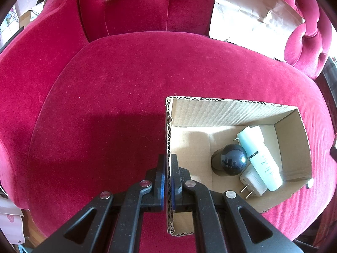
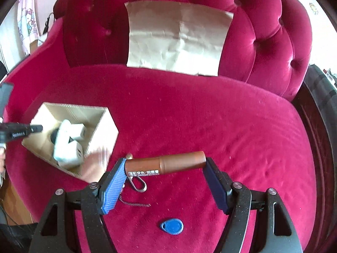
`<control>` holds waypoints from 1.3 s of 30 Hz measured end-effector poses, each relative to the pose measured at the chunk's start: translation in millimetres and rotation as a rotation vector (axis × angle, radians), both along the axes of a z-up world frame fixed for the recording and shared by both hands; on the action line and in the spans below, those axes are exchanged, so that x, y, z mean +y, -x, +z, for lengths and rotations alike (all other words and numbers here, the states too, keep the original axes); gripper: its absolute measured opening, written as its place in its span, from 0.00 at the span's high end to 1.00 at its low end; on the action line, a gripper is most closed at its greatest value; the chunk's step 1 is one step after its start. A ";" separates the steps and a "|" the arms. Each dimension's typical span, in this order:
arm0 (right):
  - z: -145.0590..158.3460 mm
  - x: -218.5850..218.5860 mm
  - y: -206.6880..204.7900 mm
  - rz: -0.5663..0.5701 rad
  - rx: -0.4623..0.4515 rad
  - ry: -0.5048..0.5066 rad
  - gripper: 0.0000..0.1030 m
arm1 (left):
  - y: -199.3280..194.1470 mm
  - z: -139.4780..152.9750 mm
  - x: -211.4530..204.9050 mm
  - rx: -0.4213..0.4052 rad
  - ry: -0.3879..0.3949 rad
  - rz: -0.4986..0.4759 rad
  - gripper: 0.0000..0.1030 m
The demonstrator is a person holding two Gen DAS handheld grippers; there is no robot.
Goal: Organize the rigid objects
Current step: 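Lift the orange cylinder with the right gripper and carry it over the box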
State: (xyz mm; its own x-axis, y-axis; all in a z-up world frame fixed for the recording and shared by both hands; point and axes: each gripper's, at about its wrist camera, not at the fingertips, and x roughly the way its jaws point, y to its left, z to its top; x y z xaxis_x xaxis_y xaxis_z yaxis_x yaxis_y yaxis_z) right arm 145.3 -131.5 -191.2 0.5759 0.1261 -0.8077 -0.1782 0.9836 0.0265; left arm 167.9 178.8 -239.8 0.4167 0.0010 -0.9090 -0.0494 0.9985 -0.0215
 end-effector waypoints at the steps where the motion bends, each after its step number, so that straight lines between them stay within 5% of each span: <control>1: 3.6 2.0 -0.4 0.002 -0.008 -0.003 0.26 | -0.1 -0.1 -0.1 0.000 0.001 0.001 0.97; 15: 38.3 42.8 -5.1 0.063 -0.095 -0.043 0.26 | -0.3 0.3 1.3 0.000 0.008 0.000 0.97; 39: 16.3 121.0 -9.7 0.171 -0.082 -0.104 0.26 | -0.4 1.3 3.2 0.000 0.016 -0.007 0.96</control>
State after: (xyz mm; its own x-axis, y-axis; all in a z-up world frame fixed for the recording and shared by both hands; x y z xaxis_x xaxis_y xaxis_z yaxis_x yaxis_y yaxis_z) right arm 155.0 -10.4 -174.9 0.6020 0.3078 -0.7367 -0.3477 0.9317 0.1052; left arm 168.3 182.0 -238.5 0.4168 -0.0163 -0.9089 -0.0426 0.9984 -0.0375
